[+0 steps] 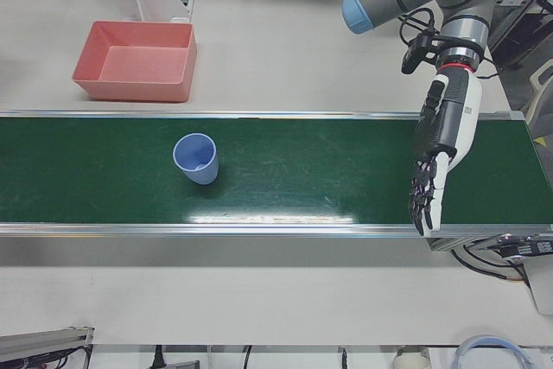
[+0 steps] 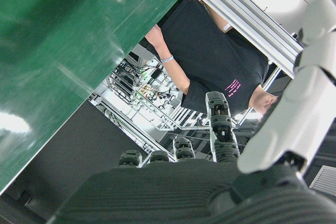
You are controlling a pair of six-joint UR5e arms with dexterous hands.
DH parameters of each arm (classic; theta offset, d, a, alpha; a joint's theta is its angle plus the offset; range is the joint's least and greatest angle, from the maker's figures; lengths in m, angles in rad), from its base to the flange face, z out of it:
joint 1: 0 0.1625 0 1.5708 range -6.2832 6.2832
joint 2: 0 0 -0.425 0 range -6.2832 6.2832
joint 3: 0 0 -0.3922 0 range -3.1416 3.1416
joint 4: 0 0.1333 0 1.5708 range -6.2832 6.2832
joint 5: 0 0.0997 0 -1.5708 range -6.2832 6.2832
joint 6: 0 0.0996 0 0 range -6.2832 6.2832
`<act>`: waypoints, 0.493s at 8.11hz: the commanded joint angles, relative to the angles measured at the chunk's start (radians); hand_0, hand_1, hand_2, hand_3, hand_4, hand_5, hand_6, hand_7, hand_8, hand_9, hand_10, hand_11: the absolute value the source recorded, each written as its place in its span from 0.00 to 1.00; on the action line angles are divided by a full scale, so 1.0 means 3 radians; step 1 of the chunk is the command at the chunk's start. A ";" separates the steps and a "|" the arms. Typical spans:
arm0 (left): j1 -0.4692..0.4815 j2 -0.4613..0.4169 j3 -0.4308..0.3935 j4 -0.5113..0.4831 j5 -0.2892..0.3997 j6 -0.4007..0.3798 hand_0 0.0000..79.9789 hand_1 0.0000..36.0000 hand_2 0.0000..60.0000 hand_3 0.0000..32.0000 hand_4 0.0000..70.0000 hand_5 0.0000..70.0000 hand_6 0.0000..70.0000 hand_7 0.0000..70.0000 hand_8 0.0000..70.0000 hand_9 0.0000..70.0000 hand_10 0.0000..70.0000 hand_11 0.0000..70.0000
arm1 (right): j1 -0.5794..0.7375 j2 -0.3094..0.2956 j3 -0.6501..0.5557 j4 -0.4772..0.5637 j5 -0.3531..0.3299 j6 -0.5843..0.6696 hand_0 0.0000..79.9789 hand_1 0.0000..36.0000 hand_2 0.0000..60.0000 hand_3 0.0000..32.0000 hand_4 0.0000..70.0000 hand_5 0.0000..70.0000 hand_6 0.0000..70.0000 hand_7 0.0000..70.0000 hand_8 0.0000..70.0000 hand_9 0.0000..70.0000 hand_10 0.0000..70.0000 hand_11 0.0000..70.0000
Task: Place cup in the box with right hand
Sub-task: 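Lower the open right hand toward the approaching light blue cup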
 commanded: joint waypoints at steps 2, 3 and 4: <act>-0.0002 0.0000 0.0000 0.0000 -0.0003 0.0000 0.00 0.00 0.00 0.00 0.00 0.00 0.00 0.00 0.00 0.00 0.00 0.00 | -0.0049 0.0000 -0.0007 0.0031 0.0047 -0.0066 0.54 0.16 0.12 0.12 0.21 0.04 0.03 0.16 0.00 0.04 0.03 0.05; -0.0002 0.0000 0.0000 0.0000 -0.0003 0.0000 0.00 0.00 0.00 0.00 0.00 0.00 0.00 0.00 0.00 0.00 0.00 0.00 | -0.0054 0.0005 -0.0007 0.0036 0.0048 -0.0072 0.48 0.24 0.34 0.09 0.17 0.04 0.03 0.16 0.00 0.04 0.03 0.05; 0.0003 0.0000 0.0000 0.0000 0.0002 0.0000 0.00 0.00 0.00 0.00 0.00 0.00 0.00 0.00 0.00 0.00 0.00 0.00 | -0.0054 0.0005 -0.0007 0.0036 0.0048 -0.0067 0.42 0.29 0.49 0.09 0.12 0.03 0.03 0.16 0.00 0.04 0.03 0.05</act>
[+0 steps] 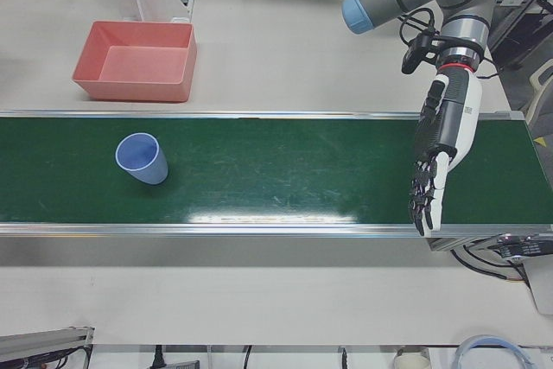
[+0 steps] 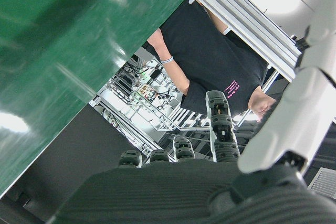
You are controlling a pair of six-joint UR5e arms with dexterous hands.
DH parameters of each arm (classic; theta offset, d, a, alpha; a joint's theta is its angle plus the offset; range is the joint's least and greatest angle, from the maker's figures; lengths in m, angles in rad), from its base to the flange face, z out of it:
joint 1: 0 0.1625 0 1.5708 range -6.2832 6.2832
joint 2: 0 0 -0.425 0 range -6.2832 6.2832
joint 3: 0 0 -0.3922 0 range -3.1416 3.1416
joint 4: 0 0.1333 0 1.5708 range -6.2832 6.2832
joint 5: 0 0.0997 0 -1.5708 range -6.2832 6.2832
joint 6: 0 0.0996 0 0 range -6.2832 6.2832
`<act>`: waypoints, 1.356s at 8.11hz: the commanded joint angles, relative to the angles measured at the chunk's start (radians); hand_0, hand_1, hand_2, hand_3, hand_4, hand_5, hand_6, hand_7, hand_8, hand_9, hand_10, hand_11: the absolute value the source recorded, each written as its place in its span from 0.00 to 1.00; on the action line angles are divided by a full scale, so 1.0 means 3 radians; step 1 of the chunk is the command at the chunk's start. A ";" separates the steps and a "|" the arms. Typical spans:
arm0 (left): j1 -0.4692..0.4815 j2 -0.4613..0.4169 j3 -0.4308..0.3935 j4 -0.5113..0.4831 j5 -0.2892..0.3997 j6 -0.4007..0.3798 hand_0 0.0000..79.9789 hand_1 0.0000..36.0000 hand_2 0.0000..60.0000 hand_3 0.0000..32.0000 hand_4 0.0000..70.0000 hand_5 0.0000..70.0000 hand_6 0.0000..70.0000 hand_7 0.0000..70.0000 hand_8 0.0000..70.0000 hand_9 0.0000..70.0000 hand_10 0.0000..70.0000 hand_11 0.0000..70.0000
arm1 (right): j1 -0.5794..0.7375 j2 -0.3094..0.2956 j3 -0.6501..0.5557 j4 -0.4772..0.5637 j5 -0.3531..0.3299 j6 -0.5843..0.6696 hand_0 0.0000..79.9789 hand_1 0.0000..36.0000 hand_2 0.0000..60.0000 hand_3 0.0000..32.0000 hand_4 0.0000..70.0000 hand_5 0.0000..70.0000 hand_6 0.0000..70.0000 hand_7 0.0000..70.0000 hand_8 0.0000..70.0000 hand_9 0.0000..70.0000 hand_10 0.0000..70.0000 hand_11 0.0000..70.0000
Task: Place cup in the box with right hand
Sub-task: 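Lower the open right hand toward the approaching light blue cup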
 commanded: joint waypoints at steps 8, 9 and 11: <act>-0.0001 0.0000 0.0000 0.0000 0.0004 0.0000 0.00 0.00 0.00 0.00 0.00 0.00 0.00 0.00 0.00 0.00 0.00 0.00 | -0.0040 -0.0002 -0.0112 0.0126 0.0013 -0.0064 0.47 0.20 0.30 0.12 0.17 0.03 0.03 0.15 0.01 0.04 0.03 0.05; -0.0001 0.0000 0.0000 0.0000 0.0004 0.0000 0.00 0.00 0.00 0.00 0.00 0.00 0.00 0.00 0.00 0.00 0.00 0.00 | -0.0040 -0.0002 -0.0199 0.0258 0.0023 -0.0074 0.45 0.23 0.37 0.11 0.16 0.03 0.03 0.16 0.01 0.04 0.03 0.05; -0.0001 0.0000 0.0000 0.0000 -0.0001 0.0000 0.00 0.00 0.00 0.00 0.00 0.00 0.00 0.00 0.00 0.00 0.00 0.00 | -0.0055 0.0008 -0.0246 0.0311 0.0074 -0.0079 0.45 0.23 0.37 0.11 0.17 0.03 0.03 0.17 0.01 0.04 0.03 0.05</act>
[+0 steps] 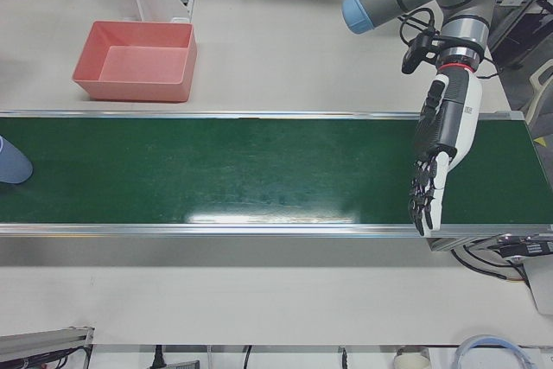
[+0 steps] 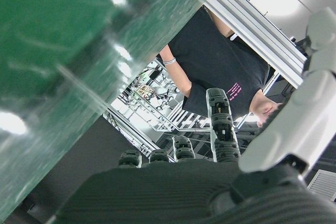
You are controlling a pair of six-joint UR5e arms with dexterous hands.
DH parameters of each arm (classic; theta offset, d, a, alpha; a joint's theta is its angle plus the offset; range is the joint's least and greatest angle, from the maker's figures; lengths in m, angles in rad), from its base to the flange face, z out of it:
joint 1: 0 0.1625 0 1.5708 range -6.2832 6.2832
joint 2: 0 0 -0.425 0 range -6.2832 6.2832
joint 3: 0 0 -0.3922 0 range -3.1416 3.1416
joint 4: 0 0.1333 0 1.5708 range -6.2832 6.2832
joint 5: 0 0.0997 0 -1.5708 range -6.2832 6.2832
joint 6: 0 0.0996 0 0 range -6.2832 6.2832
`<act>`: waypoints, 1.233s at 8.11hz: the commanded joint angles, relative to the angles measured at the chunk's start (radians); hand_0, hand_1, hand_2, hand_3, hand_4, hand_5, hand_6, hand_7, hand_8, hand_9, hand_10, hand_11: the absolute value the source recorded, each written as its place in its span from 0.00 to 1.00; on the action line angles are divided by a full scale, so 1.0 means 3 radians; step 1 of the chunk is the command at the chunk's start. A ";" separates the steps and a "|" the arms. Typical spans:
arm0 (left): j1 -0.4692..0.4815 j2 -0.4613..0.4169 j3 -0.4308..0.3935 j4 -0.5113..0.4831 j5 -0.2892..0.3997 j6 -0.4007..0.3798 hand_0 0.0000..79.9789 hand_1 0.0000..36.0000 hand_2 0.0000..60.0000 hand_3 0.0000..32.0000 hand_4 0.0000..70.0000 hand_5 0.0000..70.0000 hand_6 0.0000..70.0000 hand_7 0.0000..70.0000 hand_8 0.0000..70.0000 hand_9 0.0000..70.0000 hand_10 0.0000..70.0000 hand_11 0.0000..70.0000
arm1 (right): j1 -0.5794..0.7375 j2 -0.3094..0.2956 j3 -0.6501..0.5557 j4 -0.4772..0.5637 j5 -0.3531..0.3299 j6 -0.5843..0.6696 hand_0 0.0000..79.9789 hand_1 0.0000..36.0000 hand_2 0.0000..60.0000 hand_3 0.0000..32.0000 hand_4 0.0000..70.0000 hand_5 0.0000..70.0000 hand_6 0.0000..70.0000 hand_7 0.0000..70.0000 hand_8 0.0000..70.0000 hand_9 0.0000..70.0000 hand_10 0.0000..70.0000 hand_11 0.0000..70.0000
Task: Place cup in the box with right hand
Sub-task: 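Lower the open right hand toward the approaching light blue cup, then close the right hand fingers around the blue cup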
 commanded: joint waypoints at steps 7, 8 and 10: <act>0.0000 0.0000 0.0000 0.0000 0.0000 -0.0005 0.00 0.00 0.00 0.00 0.00 0.00 0.00 0.00 0.00 0.00 0.00 0.00 | -0.0054 0.0115 -0.0067 0.0101 0.0039 0.0027 0.87 0.94 1.00 0.00 1.00 0.26 0.56 1.00 0.83 1.00 0.71 1.00; 0.0000 0.0000 0.0000 0.0000 0.0000 0.0000 0.00 0.00 0.00 0.00 0.00 0.00 0.00 0.00 0.00 0.00 0.00 0.00 | -0.0049 0.0115 -0.0047 0.0147 0.0044 0.0078 1.00 1.00 1.00 0.00 1.00 0.38 0.75 1.00 1.00 1.00 1.00 1.00; 0.0000 0.0000 0.0000 0.0000 -0.0005 0.0000 0.00 0.00 0.00 0.00 0.00 0.00 0.00 0.00 0.00 0.00 0.00 0.00 | 0.0007 0.0131 0.0151 0.0168 0.0039 0.0094 0.95 1.00 1.00 0.00 1.00 0.43 0.83 1.00 1.00 1.00 1.00 1.00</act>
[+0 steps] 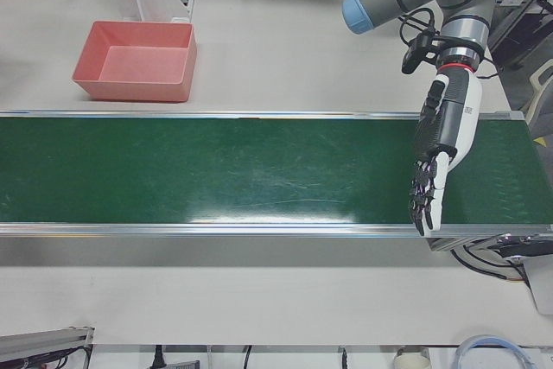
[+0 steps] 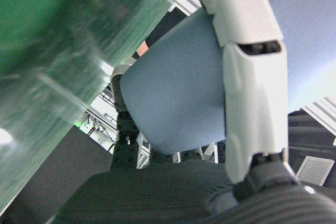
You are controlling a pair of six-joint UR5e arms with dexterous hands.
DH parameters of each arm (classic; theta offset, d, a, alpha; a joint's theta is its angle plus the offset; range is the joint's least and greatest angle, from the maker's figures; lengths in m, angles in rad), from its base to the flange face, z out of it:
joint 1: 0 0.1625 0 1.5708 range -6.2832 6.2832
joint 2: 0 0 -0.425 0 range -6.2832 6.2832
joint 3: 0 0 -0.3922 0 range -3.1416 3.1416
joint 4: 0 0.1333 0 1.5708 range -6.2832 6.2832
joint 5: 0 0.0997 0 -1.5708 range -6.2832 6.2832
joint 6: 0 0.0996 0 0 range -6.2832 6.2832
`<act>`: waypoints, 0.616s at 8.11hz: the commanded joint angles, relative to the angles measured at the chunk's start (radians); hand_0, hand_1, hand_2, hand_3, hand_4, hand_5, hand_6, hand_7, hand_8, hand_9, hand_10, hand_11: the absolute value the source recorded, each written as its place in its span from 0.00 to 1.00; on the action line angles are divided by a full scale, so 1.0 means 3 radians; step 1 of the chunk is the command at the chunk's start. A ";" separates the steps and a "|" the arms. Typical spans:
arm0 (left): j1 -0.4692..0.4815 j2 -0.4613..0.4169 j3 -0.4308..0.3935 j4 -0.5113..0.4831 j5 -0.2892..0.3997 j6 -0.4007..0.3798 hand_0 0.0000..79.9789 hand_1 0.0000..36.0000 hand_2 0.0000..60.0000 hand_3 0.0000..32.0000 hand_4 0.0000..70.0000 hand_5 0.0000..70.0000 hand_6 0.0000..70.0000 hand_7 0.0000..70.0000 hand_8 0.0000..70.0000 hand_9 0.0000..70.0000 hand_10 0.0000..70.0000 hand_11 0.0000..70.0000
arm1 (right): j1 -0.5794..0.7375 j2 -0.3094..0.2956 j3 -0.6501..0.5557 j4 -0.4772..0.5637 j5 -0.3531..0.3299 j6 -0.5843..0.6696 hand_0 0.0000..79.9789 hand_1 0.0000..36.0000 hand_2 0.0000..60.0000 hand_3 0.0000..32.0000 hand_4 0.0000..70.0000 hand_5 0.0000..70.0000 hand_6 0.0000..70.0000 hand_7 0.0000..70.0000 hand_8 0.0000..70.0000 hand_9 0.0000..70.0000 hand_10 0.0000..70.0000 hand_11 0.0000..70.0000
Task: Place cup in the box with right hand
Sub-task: 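Lift the blue cup off the conveyor with the right hand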
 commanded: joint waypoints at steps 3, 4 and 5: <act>0.0000 0.0000 0.0005 0.0000 0.0001 0.0001 0.00 0.00 0.00 0.00 0.00 0.00 0.00 0.00 0.00 0.00 0.00 0.00 | 0.0185 0.0018 0.0731 0.0086 -0.0017 -0.0158 0.95 1.00 1.00 0.00 1.00 0.43 0.82 1.00 1.00 1.00 1.00 1.00; 0.0000 0.0000 0.0005 0.0000 -0.0005 0.0001 0.00 0.00 0.00 0.00 0.00 0.00 0.00 0.00 0.00 0.00 0.00 0.00 | 0.0018 0.0059 0.0904 0.0091 -0.0032 -0.0352 0.88 1.00 1.00 0.00 1.00 0.43 0.79 1.00 1.00 1.00 1.00 1.00; 0.0000 0.0000 0.0000 0.0000 0.0000 0.0001 0.00 0.00 0.00 0.00 0.00 0.00 0.00 0.00 0.00 0.00 0.00 0.00 | -0.0247 0.0054 0.1068 0.0096 -0.0042 -0.0495 0.84 1.00 1.00 0.00 1.00 0.42 0.77 1.00 1.00 1.00 1.00 1.00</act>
